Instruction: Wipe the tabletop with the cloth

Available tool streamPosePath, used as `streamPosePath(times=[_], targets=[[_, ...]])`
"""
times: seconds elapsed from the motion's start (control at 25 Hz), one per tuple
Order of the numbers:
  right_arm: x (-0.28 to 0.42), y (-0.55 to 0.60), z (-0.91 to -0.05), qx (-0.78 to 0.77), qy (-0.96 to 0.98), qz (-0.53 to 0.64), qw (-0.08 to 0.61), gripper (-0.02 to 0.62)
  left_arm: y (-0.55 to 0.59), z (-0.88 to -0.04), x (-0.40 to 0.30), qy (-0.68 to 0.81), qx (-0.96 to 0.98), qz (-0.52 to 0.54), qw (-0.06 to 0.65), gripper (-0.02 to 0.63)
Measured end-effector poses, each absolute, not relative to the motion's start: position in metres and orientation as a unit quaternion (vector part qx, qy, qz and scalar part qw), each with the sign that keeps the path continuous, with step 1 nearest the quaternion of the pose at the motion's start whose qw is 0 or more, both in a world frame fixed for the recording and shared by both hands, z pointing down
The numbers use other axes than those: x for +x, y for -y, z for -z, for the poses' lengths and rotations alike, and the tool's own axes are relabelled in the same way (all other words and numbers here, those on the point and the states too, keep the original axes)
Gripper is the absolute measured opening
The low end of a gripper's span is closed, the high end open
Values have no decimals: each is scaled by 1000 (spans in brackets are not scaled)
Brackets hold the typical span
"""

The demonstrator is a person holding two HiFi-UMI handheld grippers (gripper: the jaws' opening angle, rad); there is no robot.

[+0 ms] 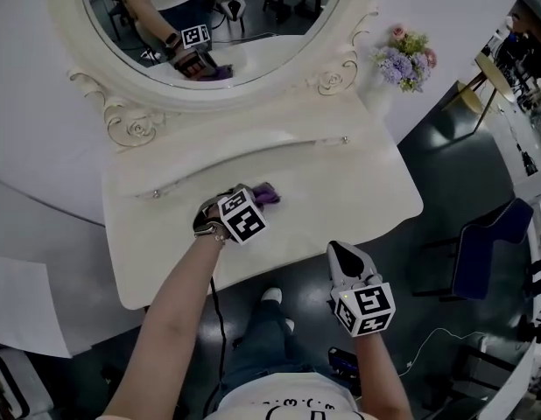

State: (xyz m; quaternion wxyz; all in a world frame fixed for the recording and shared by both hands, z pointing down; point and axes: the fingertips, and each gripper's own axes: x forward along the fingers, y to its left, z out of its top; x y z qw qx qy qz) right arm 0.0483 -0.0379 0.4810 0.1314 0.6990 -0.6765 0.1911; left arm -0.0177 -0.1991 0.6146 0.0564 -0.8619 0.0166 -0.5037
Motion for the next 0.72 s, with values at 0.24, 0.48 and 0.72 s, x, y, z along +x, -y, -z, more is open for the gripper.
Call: streamPosePath(times=[0.24,0.48,0.72], targets=[[38,12,-468,702,678,-178,124,0,127,-609,-33,16,-874,486,12,74],[14,-35,-460,700,683,-176,113,0,47,-606,-52,49,-875,482,-2,72],[2,-67,-456,705,680,-176,99,0,4,-594,-71,68,-878,472,-38,74]])
